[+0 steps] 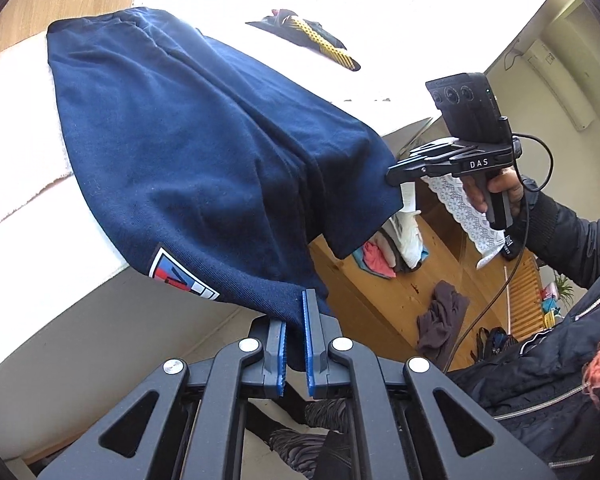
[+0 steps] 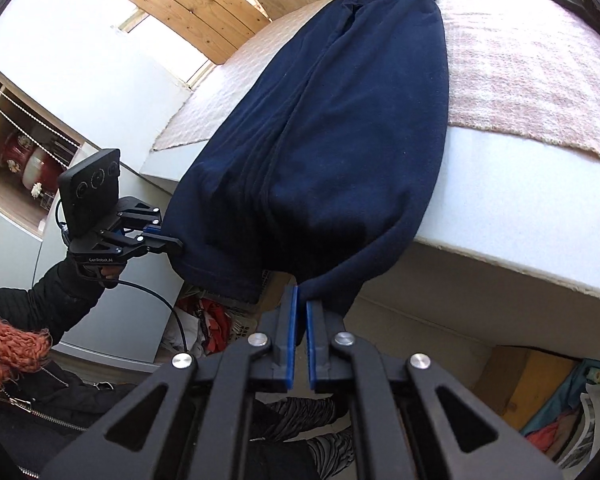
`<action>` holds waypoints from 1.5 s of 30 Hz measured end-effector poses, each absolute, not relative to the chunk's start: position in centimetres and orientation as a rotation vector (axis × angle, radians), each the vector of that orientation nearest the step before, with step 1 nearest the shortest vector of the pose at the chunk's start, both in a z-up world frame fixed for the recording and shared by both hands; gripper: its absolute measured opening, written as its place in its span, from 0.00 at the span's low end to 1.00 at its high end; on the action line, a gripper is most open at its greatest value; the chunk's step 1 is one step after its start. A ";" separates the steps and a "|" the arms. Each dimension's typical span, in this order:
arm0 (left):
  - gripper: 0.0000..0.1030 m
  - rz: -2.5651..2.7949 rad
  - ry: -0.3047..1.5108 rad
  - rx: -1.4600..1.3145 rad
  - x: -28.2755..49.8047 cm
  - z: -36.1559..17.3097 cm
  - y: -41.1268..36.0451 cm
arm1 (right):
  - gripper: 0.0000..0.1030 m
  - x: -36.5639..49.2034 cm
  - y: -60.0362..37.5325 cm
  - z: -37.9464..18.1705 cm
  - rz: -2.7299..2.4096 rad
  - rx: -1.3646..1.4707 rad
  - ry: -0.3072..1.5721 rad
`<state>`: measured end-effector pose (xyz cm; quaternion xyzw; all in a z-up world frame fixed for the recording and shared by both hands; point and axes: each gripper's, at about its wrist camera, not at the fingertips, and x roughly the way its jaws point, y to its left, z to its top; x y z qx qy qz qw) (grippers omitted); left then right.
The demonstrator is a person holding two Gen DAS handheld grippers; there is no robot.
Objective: Fold clothes
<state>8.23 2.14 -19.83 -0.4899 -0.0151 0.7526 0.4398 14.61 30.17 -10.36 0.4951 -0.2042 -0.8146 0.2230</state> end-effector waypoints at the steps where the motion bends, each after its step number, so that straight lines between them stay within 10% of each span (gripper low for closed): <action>1: 0.06 1.867 -0.049 -1.202 8.2 -19.3 2.0 | 0.04 14.7 30.3 -9.9 -2.267 1.361 -0.562; 20: 0.06 1.870 -0.189 -1.141 -0.4 -14.6 1.4 | 0.04 11.7 35.0 -5.8 -2.298 1.153 -0.980; 30: 0.18 1.915 -0.526 -1.577 -15.0 -20.9 -2.6 | 0.07 -1.3 40.8 -10.3 -2.271 1.567 -1.008; 33: 0.47 1.963 -0.400 -1.558 -14.2 -19.2 -2.9 | 0.18 -0.5 41.1 -8.6 -2.243 1.553 -0.951; 36: 0.64 2.021 -0.356 -1.517 -13.3 -17.3 -3.6 | 0.59 0.8 41.4 -6.8 -2.247 1.555 -0.873; 40: 0.65 2.026 -0.367 -1.533 -13.1 -16.9 -3.6 | 0.61 0.0 42.7 -8.1 -2.058 1.506 -1.128; 45: 0.65 2.034 -0.250 -1.535 -13.3 -15.5 0.0 | 0.61 -0.3 42.0 -7.2 -2.257 1.610 -0.761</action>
